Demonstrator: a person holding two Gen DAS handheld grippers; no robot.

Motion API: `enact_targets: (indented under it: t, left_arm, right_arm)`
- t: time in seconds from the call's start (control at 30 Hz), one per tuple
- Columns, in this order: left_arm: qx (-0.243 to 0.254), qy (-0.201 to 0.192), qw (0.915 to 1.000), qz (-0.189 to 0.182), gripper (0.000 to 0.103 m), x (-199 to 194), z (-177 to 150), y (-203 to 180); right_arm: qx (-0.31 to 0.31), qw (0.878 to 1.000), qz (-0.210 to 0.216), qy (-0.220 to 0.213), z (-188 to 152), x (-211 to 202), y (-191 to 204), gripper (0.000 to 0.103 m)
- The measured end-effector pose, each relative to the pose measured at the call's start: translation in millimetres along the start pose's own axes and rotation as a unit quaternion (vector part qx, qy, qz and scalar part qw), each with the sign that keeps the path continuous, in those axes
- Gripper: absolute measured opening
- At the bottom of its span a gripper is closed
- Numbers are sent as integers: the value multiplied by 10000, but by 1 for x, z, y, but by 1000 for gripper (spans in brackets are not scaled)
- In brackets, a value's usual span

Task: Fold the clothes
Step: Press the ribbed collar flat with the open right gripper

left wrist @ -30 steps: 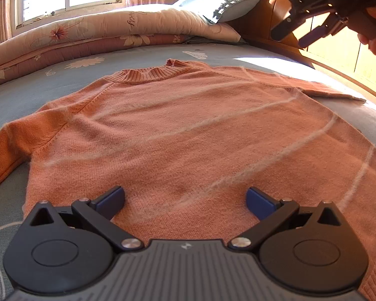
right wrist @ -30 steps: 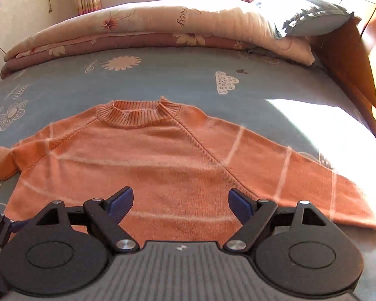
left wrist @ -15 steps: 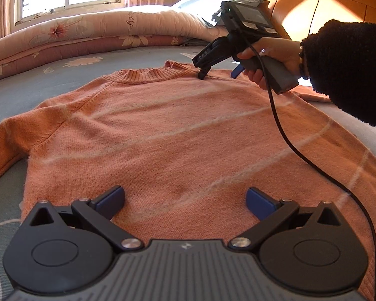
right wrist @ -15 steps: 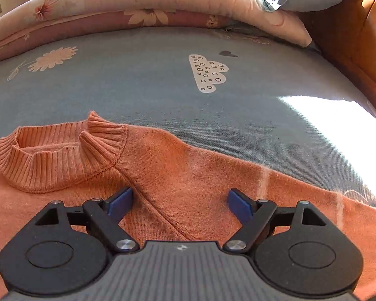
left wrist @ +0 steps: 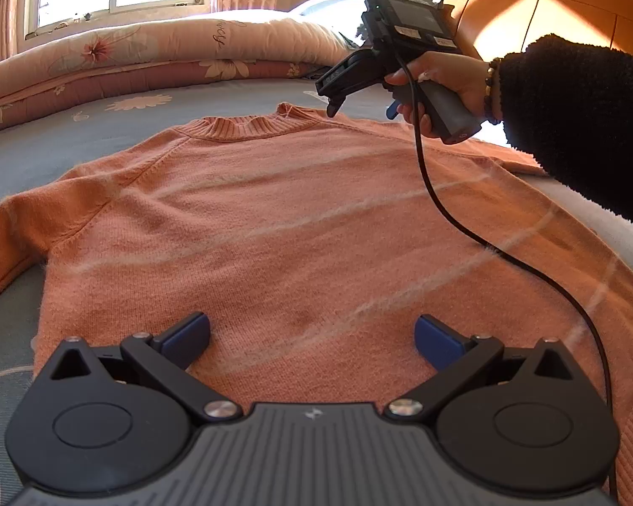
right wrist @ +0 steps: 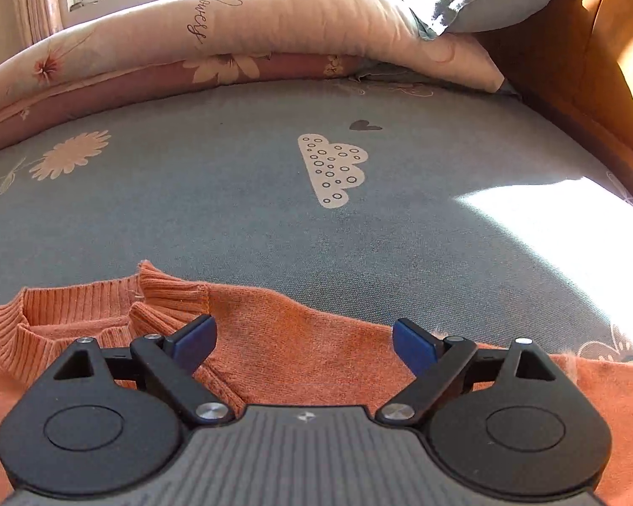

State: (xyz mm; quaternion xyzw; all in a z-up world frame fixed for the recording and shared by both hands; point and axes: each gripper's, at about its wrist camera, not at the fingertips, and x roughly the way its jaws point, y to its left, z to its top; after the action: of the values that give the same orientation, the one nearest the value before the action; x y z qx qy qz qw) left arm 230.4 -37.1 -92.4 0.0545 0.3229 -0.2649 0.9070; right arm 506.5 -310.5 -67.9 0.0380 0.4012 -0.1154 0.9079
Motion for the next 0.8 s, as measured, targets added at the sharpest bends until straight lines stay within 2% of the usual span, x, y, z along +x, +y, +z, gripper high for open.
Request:
enact_targets:
  t: [0.1, 0.13, 0.2, 0.27, 0.33, 0.43, 0.53, 0.67, 0.8]
  left_arm:
    - [11, 4, 10000, 10, 102, 0, 0, -1]
    - [11, 3, 10000, 9, 102, 0, 0, -1]
    - [2, -1, 10000, 0, 102, 0, 0, 0]
    - [-8, -7, 10000, -10, 102, -1, 0, 1]
    - [-12, -10, 10000, -15, 102, -1, -1, 1]
    - [15, 0, 10000, 8, 102, -1, 0, 0]
    - [35, 8, 10000, 25, 102, 0, 0, -1]
    - [31, 6, 10000, 18, 102, 0, 0, -1]
    - [17, -1, 10000, 3, 102, 0, 0, 0]
  right_arm:
    - [-188, 9995, -268, 25, 0, 19, 7, 94]
    - [-125, 9996, -264, -9, 3, 25, 6, 94]
    - [2, 9997, -239, -59, 10, 37, 2, 102]
    - [138, 9998, -136, -40, 17, 43, -3, 103]
    - [247, 9996, -130, -97, 23, 40, -6, 100]
    - [298, 9987, 49, -416, 20, 15, -3, 99]
    - [84, 9992, 63, -375, 14, 3, 11, 99]
    - [-391, 9985, -84, -373, 10, 14, 37, 99]
    - [-267, 9982, -137, -522, 15, 36, 42, 100]
